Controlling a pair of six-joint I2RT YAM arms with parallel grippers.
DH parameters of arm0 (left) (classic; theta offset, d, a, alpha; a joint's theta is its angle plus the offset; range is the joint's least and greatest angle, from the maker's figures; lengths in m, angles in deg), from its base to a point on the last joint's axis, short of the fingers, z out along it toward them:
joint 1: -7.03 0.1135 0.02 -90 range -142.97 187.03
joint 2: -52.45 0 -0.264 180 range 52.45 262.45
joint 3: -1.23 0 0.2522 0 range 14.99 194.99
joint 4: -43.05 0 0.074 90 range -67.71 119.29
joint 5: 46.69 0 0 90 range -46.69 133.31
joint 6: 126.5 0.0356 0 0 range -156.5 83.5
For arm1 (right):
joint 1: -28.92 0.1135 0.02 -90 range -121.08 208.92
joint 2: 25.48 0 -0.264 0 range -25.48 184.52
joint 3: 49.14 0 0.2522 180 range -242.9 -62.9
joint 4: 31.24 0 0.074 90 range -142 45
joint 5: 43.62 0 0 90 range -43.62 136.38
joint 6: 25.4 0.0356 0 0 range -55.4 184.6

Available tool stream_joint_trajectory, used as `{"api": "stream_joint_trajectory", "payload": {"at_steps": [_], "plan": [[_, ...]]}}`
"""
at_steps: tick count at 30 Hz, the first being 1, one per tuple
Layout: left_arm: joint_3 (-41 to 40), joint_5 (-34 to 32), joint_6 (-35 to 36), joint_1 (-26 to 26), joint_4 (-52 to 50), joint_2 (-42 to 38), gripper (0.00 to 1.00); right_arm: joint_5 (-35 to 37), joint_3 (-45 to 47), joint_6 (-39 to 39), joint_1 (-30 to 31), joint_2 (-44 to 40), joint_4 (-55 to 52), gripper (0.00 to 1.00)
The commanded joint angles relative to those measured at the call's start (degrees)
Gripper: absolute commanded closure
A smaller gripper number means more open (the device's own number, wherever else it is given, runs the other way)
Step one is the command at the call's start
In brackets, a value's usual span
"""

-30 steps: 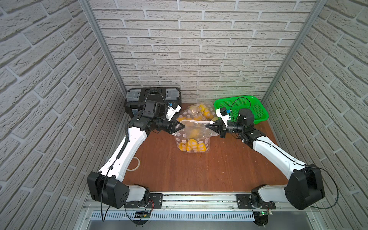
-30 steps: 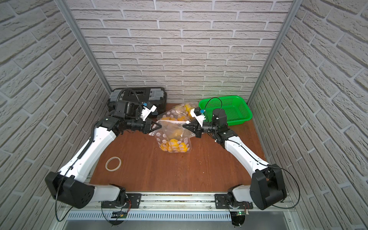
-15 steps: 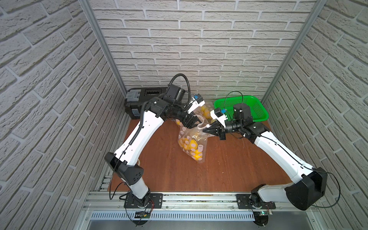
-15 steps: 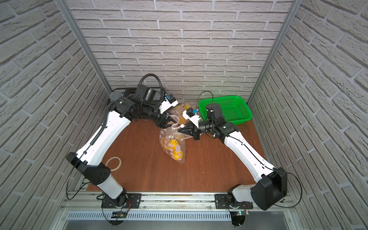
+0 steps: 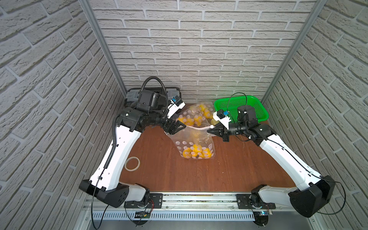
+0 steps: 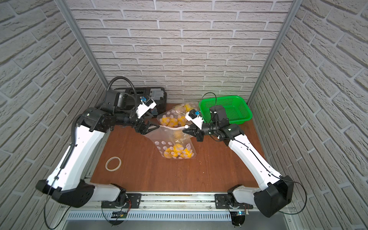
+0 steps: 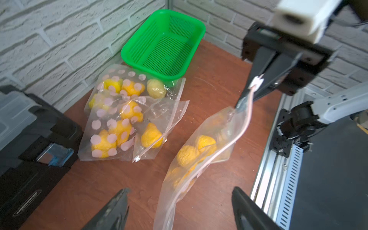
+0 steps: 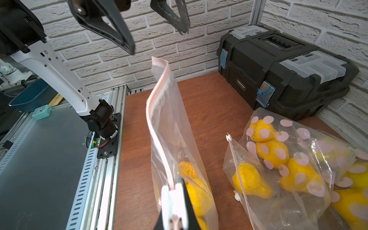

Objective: Open the zip-top bag and take out the pear
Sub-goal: Unzip the zipper on the zipper food storage bag.

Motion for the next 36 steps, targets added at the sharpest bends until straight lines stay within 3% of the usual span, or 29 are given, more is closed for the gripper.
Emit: {"api": "stream_joint_trajectory", "payload": {"at_steps": [1, 5, 10, 15, 17, 21, 25, 28, 30, 36], "plan": [[0.19, 8.46, 5.04, -0.5, 2.21, 0.89, 0.14, -3.6, -2.18, -3.3, -0.27, 0.81, -3.0, 0.97], [2.81, 7.82, 5.99, -4.81, 3.76, 4.85, 0.12, -8.15, -3.96, -3.26, -0.3, 2.26, -3.36, 0.97], [10.15, 6.44, 7.96, -9.36, -0.75, 14.81, 0.15, -8.96, -4.41, -2.3, -0.18, 3.08, -2.15, 0.97], [15.42, 6.56, 9.25, -9.83, -5.13, 20.24, 0.42, -7.44, -4.28, -1.73, -0.25, 2.8, -1.67, 0.97], [15.1, 7.14, 9.17, -9.83, -4.66, 20.33, 0.57, -7.56, -4.05, -1.05, -0.25, 2.67, -0.91, 0.97], [13.57, 9.15, 9.34, -9.79, -4.55, 19.55, 0.73, -5.78, -3.27, 1.58, -0.39, 2.66, 1.07, 0.96], [10.05, 10.12, 8.92, -9.39, -3.0, 17.74, 1.0, -3.9, 0.13, 6.26, -0.73, 1.25, 8.26, 0.88], [6.24, 11.42, 6.97, -8.38, 0.74, 15.25, 1.0, -4.26, 4.22, 10.33, -0.84, -0.45, 15.75, 0.65], [2.92, 12.98, 5.28, -7.39, 4.71, 12.75, 1.0, -5.58, 7.14, 13.32, -0.84, -1.33, 22.64, 0.55], [-3.65, 17.17, 1.33, -5.31, 12.21, 7.82, 1.0, -9.23, 12.45, 24.53, -0.84, -0.33, 41.86, 0.54]]}}
